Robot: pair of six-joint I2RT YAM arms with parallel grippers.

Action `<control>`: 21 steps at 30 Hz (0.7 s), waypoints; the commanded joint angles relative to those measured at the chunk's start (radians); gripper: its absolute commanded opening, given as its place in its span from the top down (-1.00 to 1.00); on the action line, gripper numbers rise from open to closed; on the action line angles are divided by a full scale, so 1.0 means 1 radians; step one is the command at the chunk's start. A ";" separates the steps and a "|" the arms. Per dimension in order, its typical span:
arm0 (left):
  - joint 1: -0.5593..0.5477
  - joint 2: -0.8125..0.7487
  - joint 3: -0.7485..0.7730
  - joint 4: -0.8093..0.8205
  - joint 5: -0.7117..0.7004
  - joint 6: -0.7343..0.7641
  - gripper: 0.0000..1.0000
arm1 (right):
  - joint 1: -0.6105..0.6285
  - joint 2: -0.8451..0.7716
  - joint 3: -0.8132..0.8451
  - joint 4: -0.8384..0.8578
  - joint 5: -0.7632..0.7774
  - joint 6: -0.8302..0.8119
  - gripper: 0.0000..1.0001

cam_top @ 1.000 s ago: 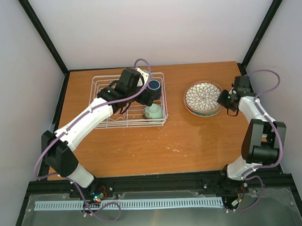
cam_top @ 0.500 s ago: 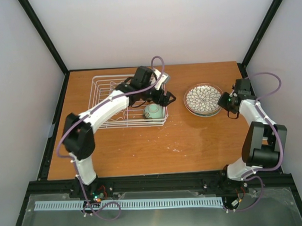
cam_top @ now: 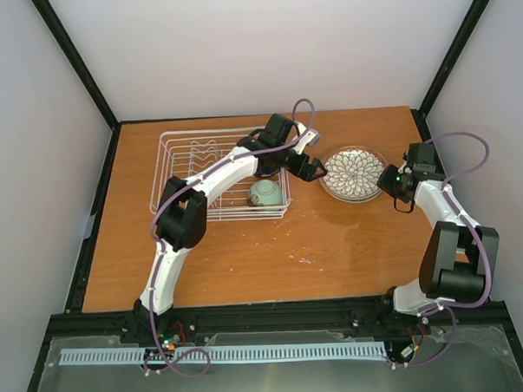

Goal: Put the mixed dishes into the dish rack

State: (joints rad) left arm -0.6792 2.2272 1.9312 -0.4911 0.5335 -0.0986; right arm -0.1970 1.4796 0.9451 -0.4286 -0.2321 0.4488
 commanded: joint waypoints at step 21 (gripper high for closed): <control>-0.011 0.313 0.402 -0.112 0.082 0.007 -0.31 | 0.003 -0.062 -0.038 -0.104 -0.136 -0.097 0.94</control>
State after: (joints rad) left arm -0.6834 2.5202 2.2723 -0.5861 0.5846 -0.0967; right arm -0.2008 1.4292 0.9306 -0.4828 -0.2829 0.4061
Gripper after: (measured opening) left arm 0.703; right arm 0.033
